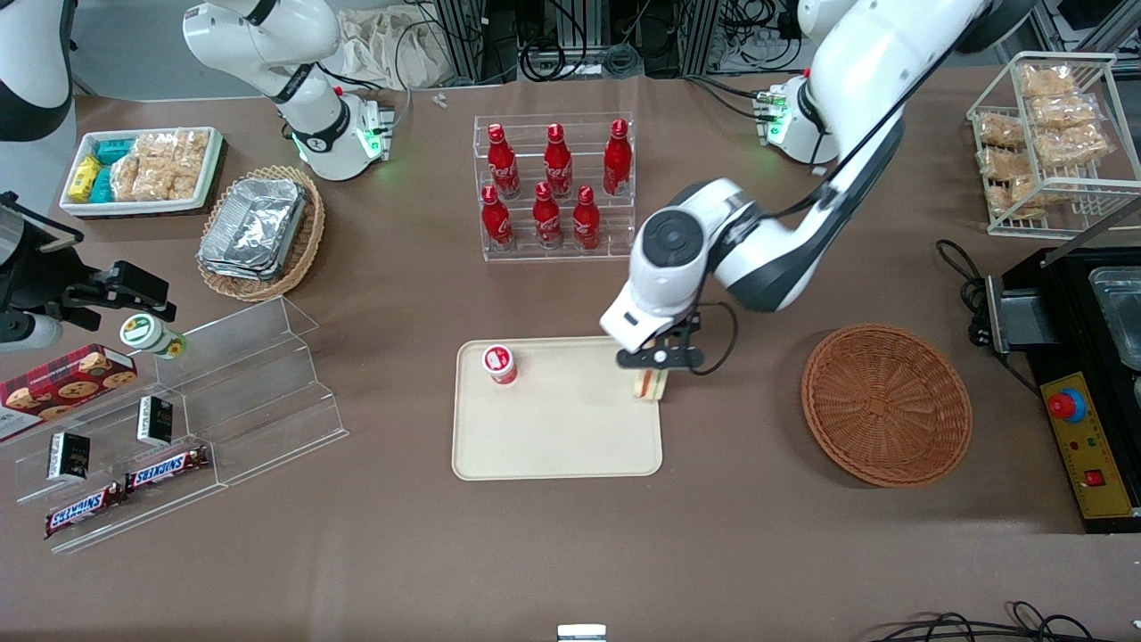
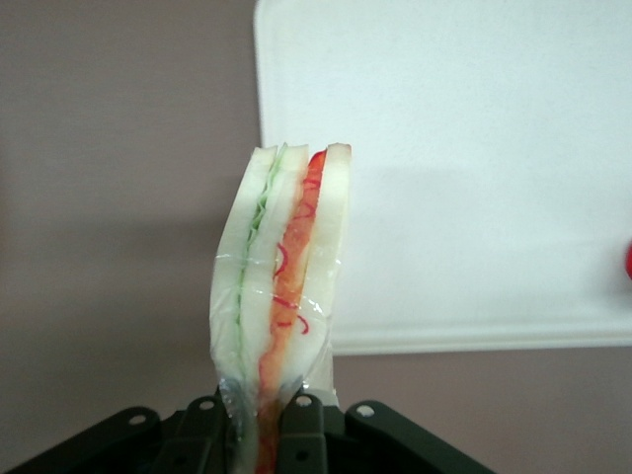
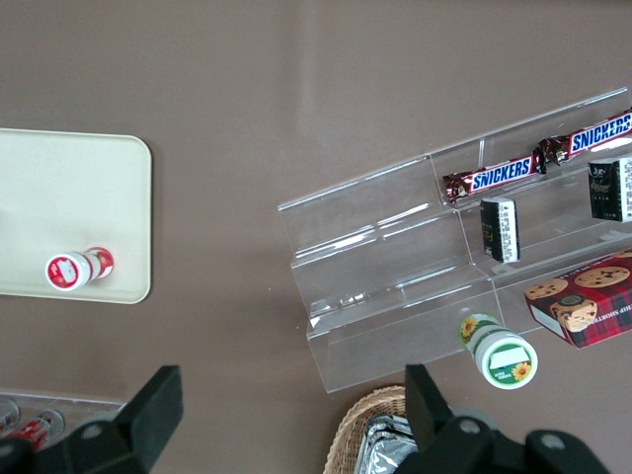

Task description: Place sandwich from basket to tray

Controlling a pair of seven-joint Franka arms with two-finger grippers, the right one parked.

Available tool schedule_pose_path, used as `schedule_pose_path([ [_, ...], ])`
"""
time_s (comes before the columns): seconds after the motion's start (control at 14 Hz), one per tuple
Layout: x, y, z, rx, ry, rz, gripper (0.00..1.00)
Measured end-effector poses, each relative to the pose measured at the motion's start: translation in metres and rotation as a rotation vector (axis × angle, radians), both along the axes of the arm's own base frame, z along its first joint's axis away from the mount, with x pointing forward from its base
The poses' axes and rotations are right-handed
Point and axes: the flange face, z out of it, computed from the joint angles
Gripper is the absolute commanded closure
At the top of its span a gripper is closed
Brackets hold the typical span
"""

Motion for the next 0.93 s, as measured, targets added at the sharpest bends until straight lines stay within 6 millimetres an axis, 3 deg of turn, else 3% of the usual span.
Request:
schedule_pose_path([
  [0.29,0.013,-0.010,-0.042,-0.015,0.032,-0.004,1.00],
  [0.36,0.016,-0.010,-0.048,-0.014,0.030,-0.007,0.80],
  [0.43,0.017,-0.011,-0.052,-0.017,0.029,-0.009,0.21],
  [0.5,0.017,-0.013,-0.056,-0.022,0.030,-0.012,0.00],
  [0.79,0.016,-0.020,-0.056,0.002,-0.013,-0.041,0.00],
  [0.93,0.027,-0.019,-0.031,0.001,-0.042,0.013,0.00],
])
